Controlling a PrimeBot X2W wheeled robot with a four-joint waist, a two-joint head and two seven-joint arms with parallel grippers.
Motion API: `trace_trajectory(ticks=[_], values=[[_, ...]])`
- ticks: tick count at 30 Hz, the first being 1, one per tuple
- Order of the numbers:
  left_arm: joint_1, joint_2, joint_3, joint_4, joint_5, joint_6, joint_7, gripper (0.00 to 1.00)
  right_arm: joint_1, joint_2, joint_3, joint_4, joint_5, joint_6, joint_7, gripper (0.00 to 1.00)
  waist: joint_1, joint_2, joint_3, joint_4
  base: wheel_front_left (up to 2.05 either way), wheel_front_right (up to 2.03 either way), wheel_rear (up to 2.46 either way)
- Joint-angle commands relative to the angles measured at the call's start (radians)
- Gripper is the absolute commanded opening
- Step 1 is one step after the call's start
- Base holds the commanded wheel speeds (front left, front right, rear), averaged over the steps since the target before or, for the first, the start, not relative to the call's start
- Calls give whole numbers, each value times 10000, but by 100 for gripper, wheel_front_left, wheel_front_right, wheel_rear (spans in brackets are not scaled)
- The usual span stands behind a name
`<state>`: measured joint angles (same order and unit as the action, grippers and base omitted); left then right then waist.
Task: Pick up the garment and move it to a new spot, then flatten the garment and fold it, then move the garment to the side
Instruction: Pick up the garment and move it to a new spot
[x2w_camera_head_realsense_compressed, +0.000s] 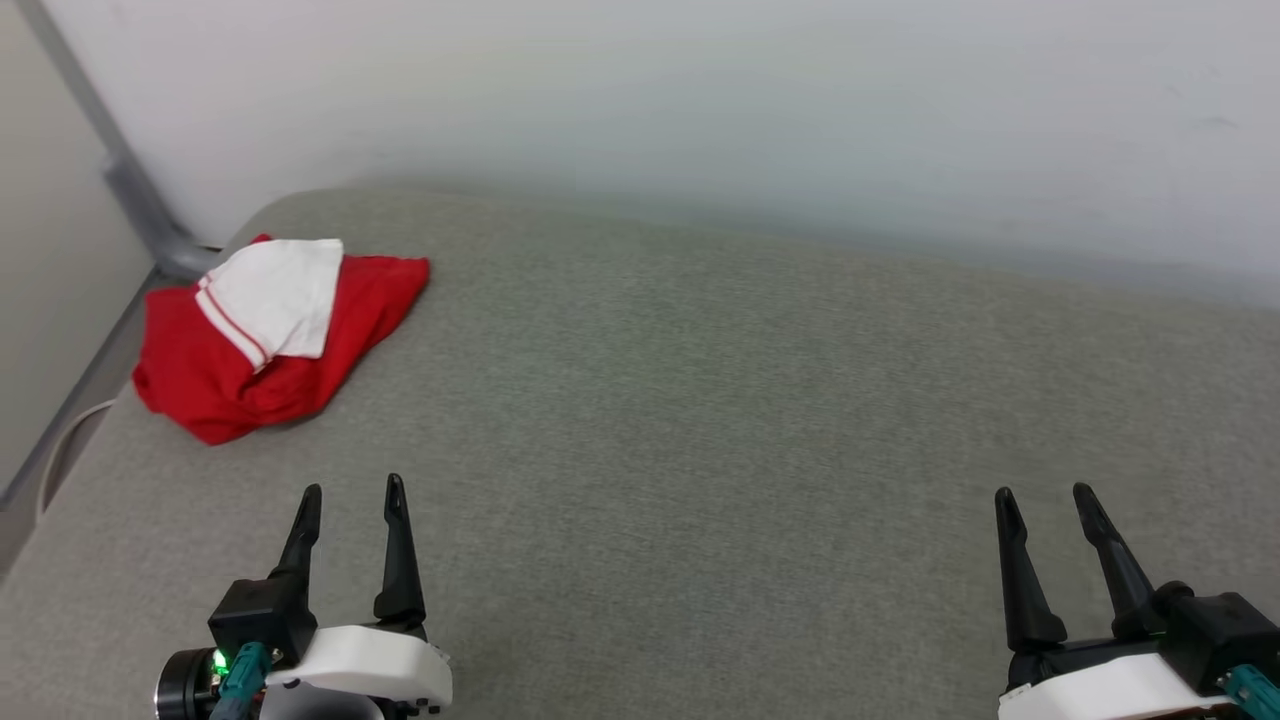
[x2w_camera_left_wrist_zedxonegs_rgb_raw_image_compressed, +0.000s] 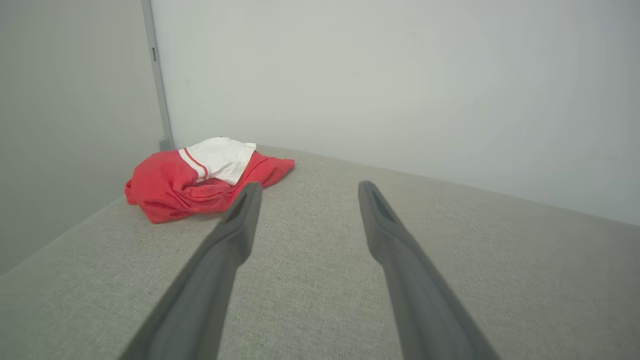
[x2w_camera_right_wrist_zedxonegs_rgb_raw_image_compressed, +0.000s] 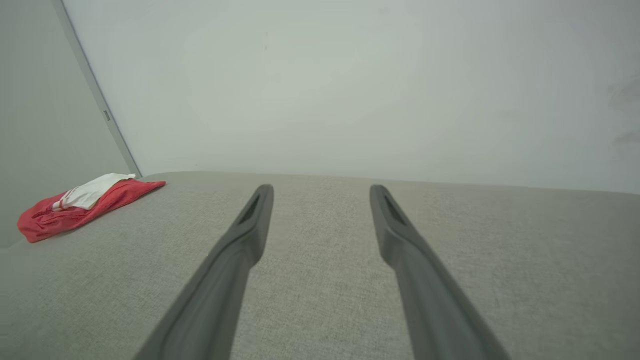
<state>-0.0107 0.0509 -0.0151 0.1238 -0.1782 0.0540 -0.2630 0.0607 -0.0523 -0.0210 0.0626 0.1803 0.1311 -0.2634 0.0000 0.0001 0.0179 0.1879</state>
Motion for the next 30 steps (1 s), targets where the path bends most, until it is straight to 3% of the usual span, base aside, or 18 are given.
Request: trace_trajectory(ticks=[1, 16, 30], values=[[-108, -9, 67, -25, 1, 32, -28, 100, 53, 38, 13, -59, -93, -7, -21, 100, 0, -1, 26, 351, 0, 0, 0], [-138, -8, 275, -43, -185, 56, -28, 100, -2, 33, 68, -91, -238, -7, -21, 100, 0, -1, 138, 2305, 0, 0, 0], [-105, -10, 421, -34, -347, 37, -28, 100, -58, 33, 91, -127, -319, -7, -21, 100, 0, -1, 262, 3254, 0, 0, 0]])
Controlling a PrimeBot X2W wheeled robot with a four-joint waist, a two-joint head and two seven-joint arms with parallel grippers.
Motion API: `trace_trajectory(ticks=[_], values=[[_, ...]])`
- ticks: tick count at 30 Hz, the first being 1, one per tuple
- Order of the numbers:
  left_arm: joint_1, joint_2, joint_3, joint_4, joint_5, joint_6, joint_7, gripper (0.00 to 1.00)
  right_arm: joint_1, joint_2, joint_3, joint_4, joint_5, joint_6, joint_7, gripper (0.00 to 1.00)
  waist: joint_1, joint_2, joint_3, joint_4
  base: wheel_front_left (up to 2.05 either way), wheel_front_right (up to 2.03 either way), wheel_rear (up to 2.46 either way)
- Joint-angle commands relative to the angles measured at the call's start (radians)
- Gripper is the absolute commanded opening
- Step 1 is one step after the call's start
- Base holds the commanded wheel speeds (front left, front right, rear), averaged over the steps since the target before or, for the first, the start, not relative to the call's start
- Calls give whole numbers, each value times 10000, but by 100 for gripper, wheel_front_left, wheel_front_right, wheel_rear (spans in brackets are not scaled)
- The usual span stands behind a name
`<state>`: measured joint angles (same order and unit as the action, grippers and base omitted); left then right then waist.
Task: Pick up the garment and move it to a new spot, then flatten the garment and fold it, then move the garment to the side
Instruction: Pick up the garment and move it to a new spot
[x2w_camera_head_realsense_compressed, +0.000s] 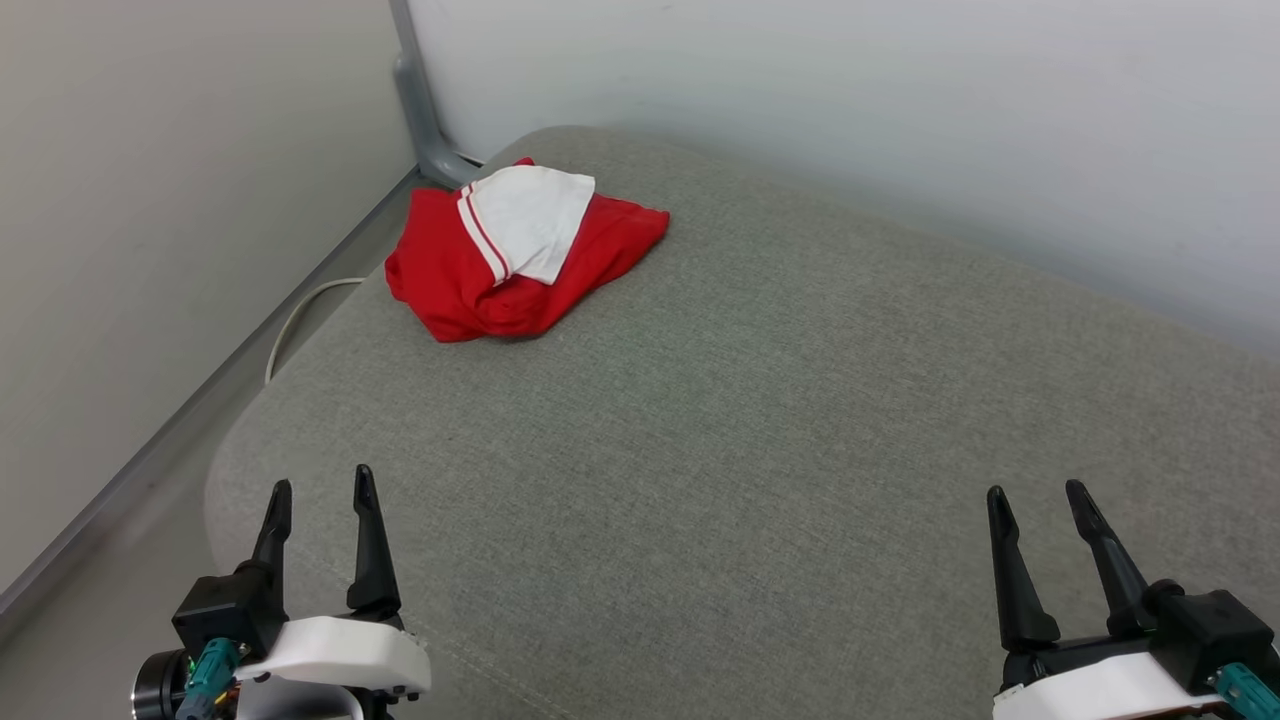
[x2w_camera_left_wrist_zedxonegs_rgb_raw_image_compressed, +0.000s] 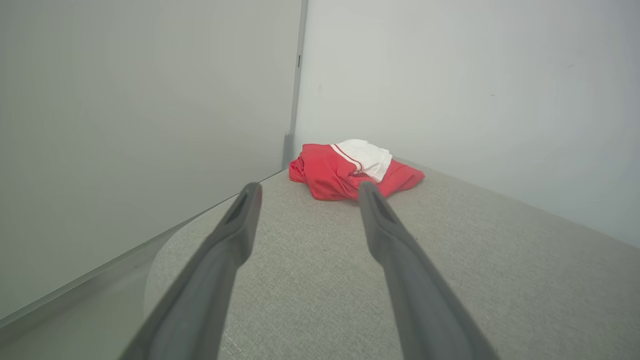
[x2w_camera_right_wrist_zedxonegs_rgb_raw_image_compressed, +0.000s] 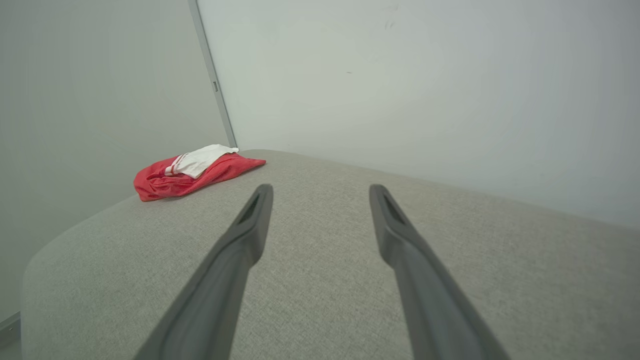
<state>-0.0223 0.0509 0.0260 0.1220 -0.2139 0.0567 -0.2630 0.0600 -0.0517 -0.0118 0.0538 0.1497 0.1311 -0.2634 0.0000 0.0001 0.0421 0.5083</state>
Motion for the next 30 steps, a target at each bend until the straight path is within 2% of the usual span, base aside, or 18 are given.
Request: trace_trajectory(ticks=[1, 8, 11, 18, 21, 24, 27, 30], values=[[13, -10, 12, -12, -5, 11, -28, 100, -60, 27, 9, -32, -26, -7, -21, 100, 0, -1, 26, 77, 0, 0, 0], [73, -10, 67, 21, -83, 46, -28, 100, -101, 27, 72, -22, -99, -7, -21, 100, 0, -1, 47, 84, 0, 0, 0], [-112, -10, 147, 97, -28, -68, -28, 100, -190, 27, 80, -43, -169, -7, -21, 100, 0, -1, 161, -52, 0, 0, 0], [-1180, -10, 580, 172, 225, -625, -26, 100, -537, 26, 81, -243, -511, -7, -21, 100, 0, -1, 889, -475, 0, 0, 0], [-2146, 26, 1089, 218, 159, -999, -28, 100, -795, 26, 53, -396, -798, -7, -21, 100, 0, -1, 1461, -779, 0, 0, 0], [-3280, 339, 1726, 467, -88, -1397, -26, 100, -1110, 24, 17, -615, -1150, -7, -21, 100, 0, -1, 2106, -1142, 0, 0, 0], [-4364, 603, 2159, 704, -327, -1608, -26, 100, -1436, 15, -69, -910, -1457, -7, -21, 100, 0, -1, 2751, -1506, 0, 0, 0], [-5380, 1257, 2306, 1193, -366, -1720, -26, 100, -1723, -108, -158, -1205, -1638, -7, -21, 100, 0, -1, 3332, -1834, 0, 0, 0]])
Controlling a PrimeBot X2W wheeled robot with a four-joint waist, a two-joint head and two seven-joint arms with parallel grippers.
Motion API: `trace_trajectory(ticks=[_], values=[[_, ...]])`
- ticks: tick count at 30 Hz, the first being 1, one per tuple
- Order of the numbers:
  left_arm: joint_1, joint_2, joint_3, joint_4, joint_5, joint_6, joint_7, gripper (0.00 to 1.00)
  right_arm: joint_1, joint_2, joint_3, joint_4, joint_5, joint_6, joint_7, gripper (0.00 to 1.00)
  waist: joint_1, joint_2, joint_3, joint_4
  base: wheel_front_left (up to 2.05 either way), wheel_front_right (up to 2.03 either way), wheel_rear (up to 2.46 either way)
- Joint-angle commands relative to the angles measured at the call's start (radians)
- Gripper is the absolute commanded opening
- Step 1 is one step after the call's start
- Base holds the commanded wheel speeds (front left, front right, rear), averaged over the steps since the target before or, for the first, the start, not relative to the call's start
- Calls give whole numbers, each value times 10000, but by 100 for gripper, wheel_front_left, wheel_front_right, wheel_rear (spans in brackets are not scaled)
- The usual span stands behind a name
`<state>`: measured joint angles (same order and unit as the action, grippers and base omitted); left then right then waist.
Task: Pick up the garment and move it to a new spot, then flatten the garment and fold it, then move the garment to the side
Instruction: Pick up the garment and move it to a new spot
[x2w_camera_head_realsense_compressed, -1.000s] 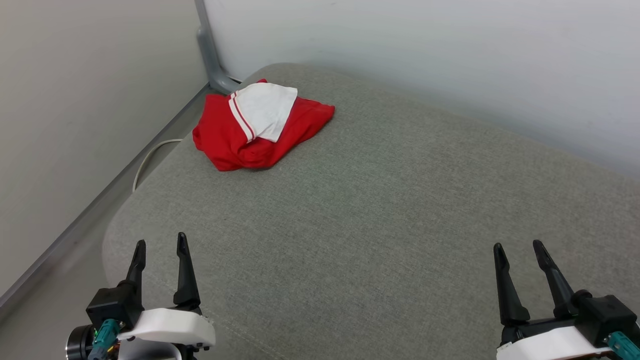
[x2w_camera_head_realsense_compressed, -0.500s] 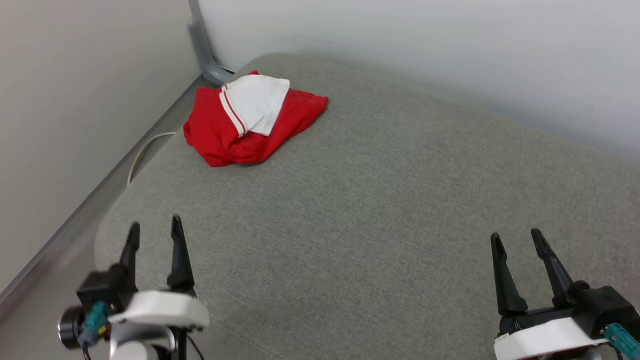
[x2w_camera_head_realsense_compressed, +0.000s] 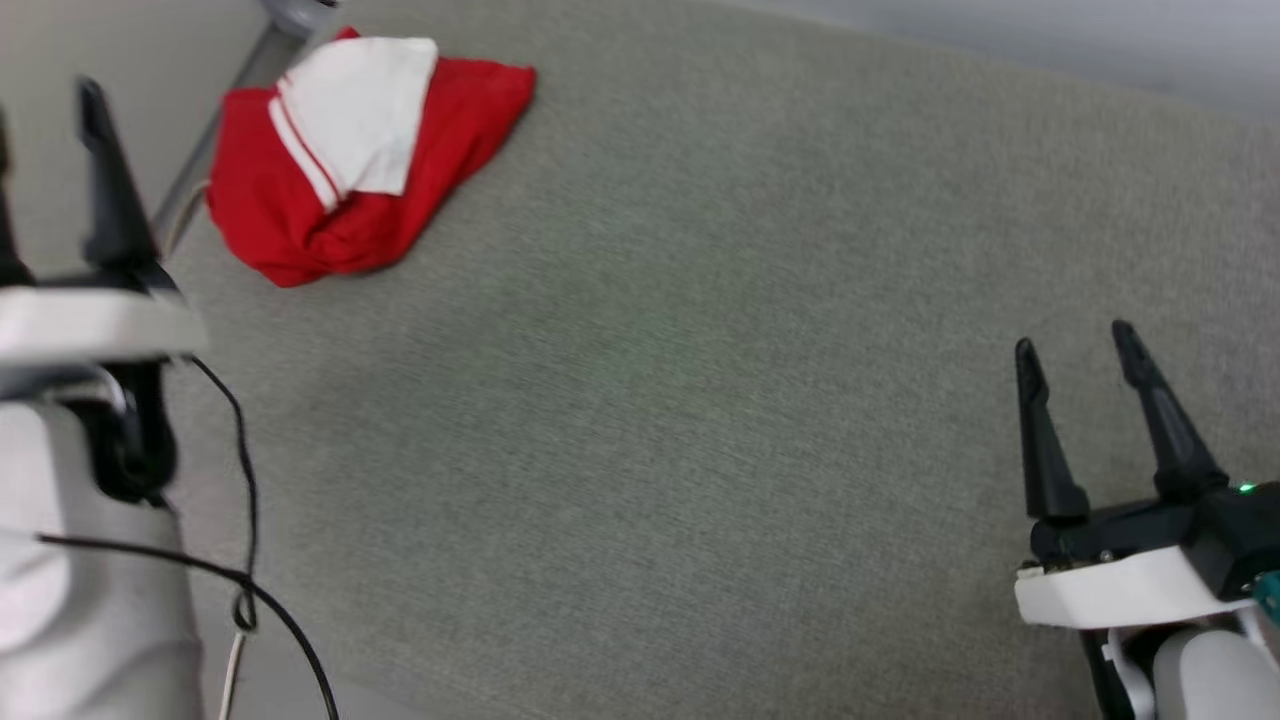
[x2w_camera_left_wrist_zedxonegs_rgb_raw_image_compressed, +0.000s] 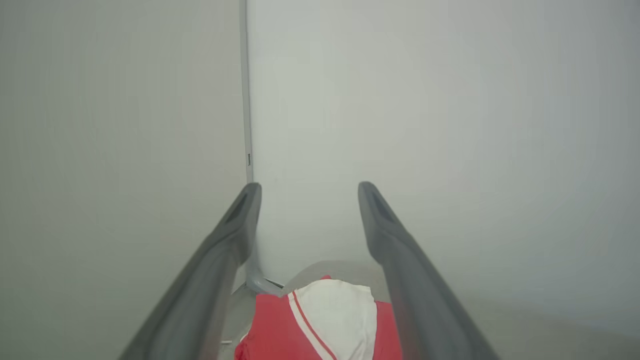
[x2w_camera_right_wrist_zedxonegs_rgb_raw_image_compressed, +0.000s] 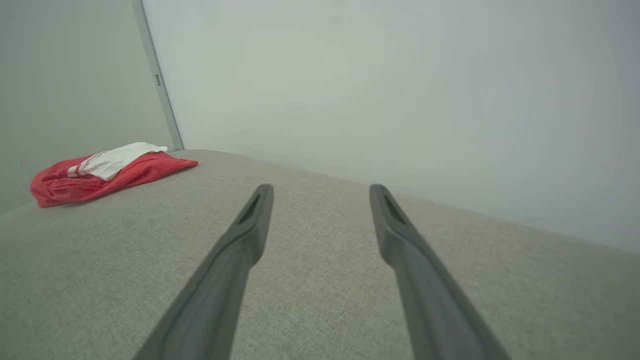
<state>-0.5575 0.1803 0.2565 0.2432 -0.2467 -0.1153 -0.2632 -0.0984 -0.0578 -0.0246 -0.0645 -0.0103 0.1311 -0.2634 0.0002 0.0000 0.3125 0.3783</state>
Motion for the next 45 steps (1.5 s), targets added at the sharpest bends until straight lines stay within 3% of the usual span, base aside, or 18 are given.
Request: trace_trajectory(ticks=[1, 6, 11, 16, 23, 26, 30, 40, 41, 42, 45], values=[[-349, 127, 48, 188, -199, -47, -25, 100, -206, -83, -41, -151, -90, -7, -21, 100, -2, 0, 825, -642, 0, 0, 0], [-1888, 1397, -444, 1257, -1137, -130, 408, 100, -482, -293, -220, -682, -237, -7, -21, 100, -2, 0, 1654, -1008, 0, 0, 0], [-3068, 2702, -1294, 2218, -2637, -133, 1856, 100, -704, -511, -418, -1152, -329, -7, -20, 100, -2, 0, 2327, -1251, 0, 0, 0], [-4068, 3881, -2113, 3439, -4494, -136, 4237, 100, -939, -634, -517, -1471, -364, -7, -21, 100, -2, 0, 2817, -1504, 0, 0, 0], [-4833, 4944, -2954, 4539, -6438, -137, 8132, 100, -1136, -698, -610, -1718, -425, -7, -21, 100, -2, 0, 3324, -1811, 0, 0, 0], [-4844, 5262, -3413, 4734, -6586, -138, 9277, 100, -1113, -721, -703, -1773, -431, -7, -21, 100, -2, 0, 3538, -1899, 0, 0, 0], [-4979, 5293, -3640, 5068, -6762, -138, 9879, 100, -1136, -761, -769, -1854, -463, -7, -21, 100, -2, 0, 3821, -1971, 0, 0, 0], [-4665, 4598, -4651, 5772, -6715, -140, 10318, 100, -1234, -916, -855, -1886, -431, -8, -10, 100, -2, 0, 4150, -2035, 0, 0, 0], [-4630, 4522, -4735, 5775, -6739, -140, 10277, 40, -1238, -919, -866, -1872, -422, -8, -10, 100, -2, 0, 4150, -2037, 0, 0, 0], [-4604, 4469, -4785, 5784, -6772, -143, 10201, 0, -1231, -914, -883, -1856, -418, -8, -10, 100, -2, 0, 4141, -2031, 0, 0, 0], [-4608, 4548, -4935, 5727, -6756, -150, 9849, 0, -1185, -858, -903, -1782, -402, -8, -10, 100, -2, 0, 4010, -1994, 0, 0, 0]])
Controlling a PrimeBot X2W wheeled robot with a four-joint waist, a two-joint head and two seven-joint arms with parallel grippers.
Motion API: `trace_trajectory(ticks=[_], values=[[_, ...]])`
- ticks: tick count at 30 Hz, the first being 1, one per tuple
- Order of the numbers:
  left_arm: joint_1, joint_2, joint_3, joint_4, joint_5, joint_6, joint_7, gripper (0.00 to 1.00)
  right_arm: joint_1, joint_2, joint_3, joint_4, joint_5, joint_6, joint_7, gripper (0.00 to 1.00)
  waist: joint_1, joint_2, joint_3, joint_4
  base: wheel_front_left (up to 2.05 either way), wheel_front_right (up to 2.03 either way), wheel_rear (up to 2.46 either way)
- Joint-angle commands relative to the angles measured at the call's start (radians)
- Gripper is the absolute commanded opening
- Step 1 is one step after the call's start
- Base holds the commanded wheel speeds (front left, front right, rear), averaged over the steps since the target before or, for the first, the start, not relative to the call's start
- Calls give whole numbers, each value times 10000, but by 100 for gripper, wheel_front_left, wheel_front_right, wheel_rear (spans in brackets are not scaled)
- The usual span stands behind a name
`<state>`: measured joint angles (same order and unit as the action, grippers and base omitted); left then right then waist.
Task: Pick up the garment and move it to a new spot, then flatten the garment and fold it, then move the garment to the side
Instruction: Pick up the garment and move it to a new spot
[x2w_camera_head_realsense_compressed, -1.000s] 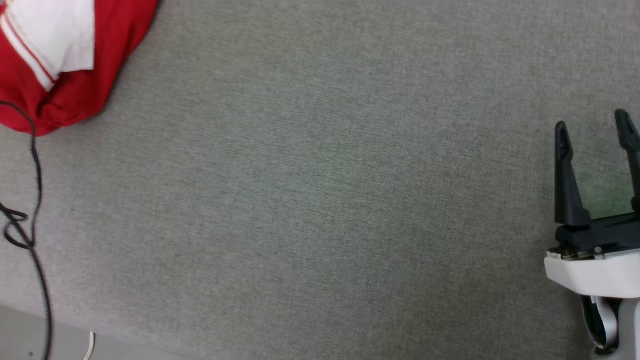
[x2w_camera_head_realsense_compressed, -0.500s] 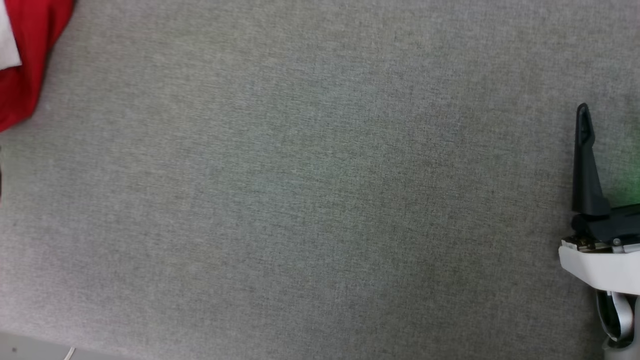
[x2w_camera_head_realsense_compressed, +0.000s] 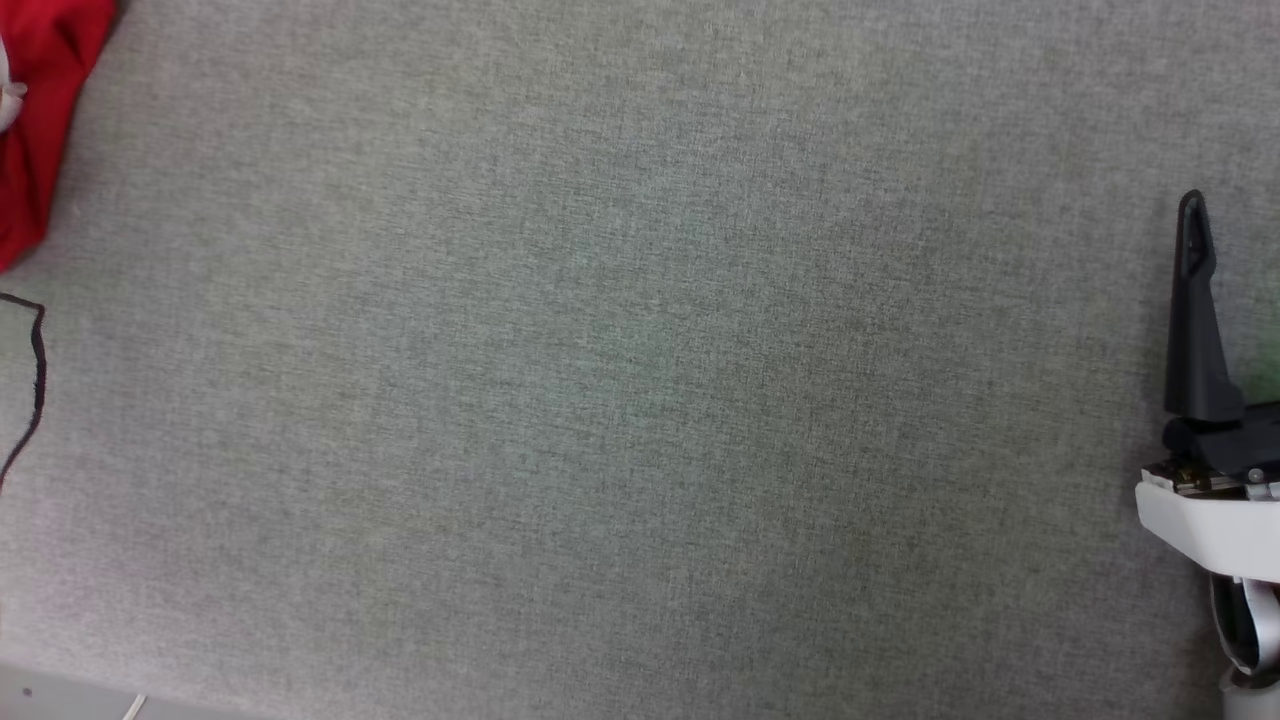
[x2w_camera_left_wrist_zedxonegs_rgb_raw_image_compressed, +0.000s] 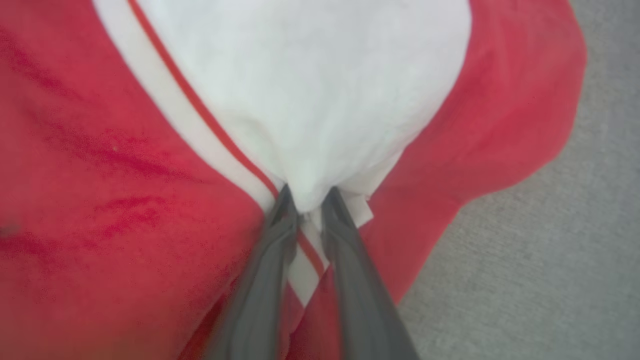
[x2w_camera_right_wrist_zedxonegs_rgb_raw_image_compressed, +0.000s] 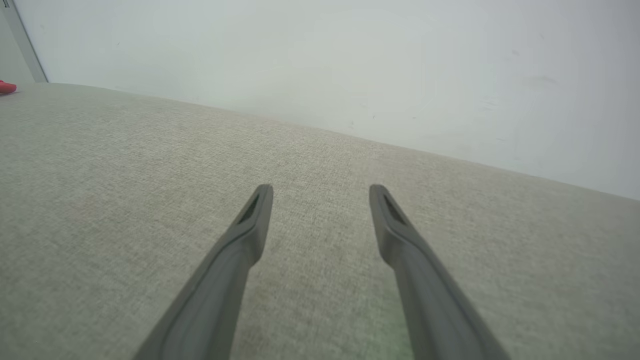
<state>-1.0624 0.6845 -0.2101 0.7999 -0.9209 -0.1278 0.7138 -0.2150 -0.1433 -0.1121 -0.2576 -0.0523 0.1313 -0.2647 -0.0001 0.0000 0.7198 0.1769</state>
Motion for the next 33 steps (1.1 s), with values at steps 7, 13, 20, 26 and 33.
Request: trace_trajectory(ticks=[7, 13, 20, 26, 33], values=[[-118, 437, -974, -836, 337, -16, -1382, 0, 150, 190, 107, 447, 166, -9, -4, 100, 1, 0, -1229, 268, 0, 0, 0], [-364, 817, -1983, -2017, 375, -16, -1903, 0, 339, 426, 206, 738, 295, -9, -4, 100, 1, 0, -2206, 334, 0, 0, 0], [-676, 946, -3253, -3505, 470, -16, -2110, 0, 588, 675, 212, 973, 398, -10, -4, 100, 1, 0, -3045, 97, 0, 0, 0], [-1002, 595, -4242, -4422, 694, -15, -2118, 0, 696, 809, 196, 1078, 471, -9, -4, 100, 1, 0, -3462, -295, 0, 0, 0], [-1133, -336, -5638, -5379, 1006, -15, -2180, 0, 733, 928, 137, 1168, 612, -9, -4, 100, 1, 0, -3800, -1062, 0, 0, 0]])
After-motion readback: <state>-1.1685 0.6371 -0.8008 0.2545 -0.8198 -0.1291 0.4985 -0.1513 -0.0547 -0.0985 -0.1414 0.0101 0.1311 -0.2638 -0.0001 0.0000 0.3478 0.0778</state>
